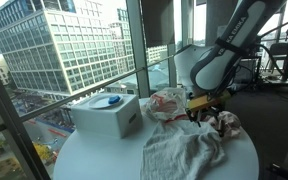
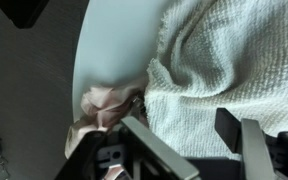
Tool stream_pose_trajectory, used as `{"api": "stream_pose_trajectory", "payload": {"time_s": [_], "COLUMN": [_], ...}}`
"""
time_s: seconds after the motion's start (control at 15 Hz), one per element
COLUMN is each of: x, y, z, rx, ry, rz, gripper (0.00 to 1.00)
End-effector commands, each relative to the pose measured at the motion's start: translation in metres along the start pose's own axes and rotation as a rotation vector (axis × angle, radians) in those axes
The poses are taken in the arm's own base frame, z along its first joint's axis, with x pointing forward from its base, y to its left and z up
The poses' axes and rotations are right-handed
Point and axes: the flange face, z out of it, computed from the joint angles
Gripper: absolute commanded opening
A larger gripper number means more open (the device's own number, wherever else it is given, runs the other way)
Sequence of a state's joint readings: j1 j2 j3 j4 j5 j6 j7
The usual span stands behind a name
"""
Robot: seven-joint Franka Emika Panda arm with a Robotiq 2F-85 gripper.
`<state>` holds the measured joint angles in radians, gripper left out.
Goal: Move the yellow container forward, then use the towel to lift the yellow container
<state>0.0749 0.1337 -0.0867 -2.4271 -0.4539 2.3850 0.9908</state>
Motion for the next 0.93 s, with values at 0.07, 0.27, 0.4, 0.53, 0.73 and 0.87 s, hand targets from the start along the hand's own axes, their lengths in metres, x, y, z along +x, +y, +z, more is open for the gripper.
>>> {"api": "stream_pose_trajectory", "payload": {"time_s": [0.07,0.27,0.4,0.53,0.73,0.87], "x": [-0.019,-0.031,-0.037,-0.041,-0.045,-0.047], "y": [-0.024,-0.045,-0.056,-0.063,-0.072,-0.077], "z": [-0.011,-0.016,-0.019,-0.015,-0.006,0.004], "rx": [0.120,0.189,0.226,0.255,0.289,0.295], "ry": [-0.022,-0.006,0.026,0.043,0.058,0.061], "rz": [-0.084,-0.131,-0.166,-0.189,-0.203,-0.218], "gripper": [1.00,1.00,1.00,1.00,1.00,1.00]}}
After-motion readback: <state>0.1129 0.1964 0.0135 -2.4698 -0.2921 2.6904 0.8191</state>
